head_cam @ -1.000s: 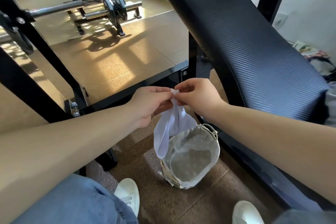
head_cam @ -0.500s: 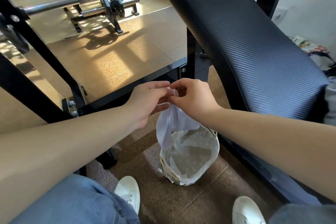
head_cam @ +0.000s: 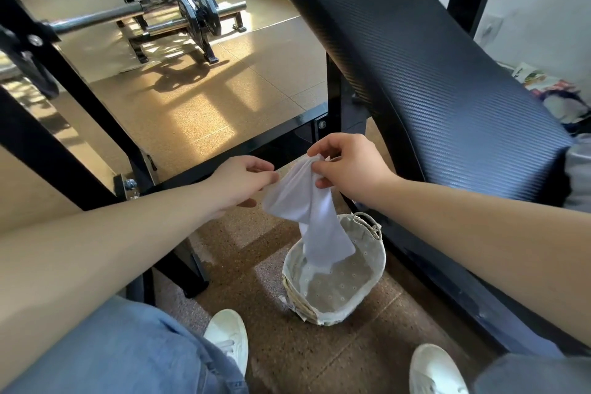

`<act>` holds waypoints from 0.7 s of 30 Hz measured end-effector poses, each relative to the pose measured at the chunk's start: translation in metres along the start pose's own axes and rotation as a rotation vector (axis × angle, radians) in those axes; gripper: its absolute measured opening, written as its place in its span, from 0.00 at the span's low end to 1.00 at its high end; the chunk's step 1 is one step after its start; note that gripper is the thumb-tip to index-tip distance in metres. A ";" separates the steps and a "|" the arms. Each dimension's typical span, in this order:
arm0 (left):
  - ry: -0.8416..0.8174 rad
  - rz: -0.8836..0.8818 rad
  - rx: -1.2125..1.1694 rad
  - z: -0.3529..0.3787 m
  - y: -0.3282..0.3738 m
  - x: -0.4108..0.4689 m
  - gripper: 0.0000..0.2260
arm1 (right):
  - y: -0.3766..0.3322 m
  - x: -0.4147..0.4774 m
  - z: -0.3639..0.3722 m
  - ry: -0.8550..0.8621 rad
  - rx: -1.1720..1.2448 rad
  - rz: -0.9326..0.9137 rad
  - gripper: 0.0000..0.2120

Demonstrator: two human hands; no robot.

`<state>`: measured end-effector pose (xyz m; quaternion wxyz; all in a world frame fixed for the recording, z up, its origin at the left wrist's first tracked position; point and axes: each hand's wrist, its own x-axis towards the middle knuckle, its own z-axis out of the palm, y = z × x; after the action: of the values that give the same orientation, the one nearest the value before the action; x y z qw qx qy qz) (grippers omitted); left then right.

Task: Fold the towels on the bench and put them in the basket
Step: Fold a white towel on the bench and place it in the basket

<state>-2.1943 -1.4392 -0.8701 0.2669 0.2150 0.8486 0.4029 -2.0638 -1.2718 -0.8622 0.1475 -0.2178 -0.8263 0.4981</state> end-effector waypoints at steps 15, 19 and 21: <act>-0.096 0.025 0.265 -0.001 -0.005 -0.003 0.07 | 0.004 -0.002 -0.004 0.006 0.082 0.009 0.07; 0.067 0.038 0.231 -0.007 -0.003 -0.002 0.07 | 0.011 -0.002 -0.005 -0.020 -0.198 -0.035 0.08; 0.120 0.073 0.193 -0.008 0.000 -0.004 0.07 | 0.015 -0.003 -0.006 -0.081 -0.378 -0.030 0.08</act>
<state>-2.1964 -1.4455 -0.8648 0.1789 0.2458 0.8896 0.3409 -2.0555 -1.2621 -0.8725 0.0780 -0.2091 -0.9135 0.3402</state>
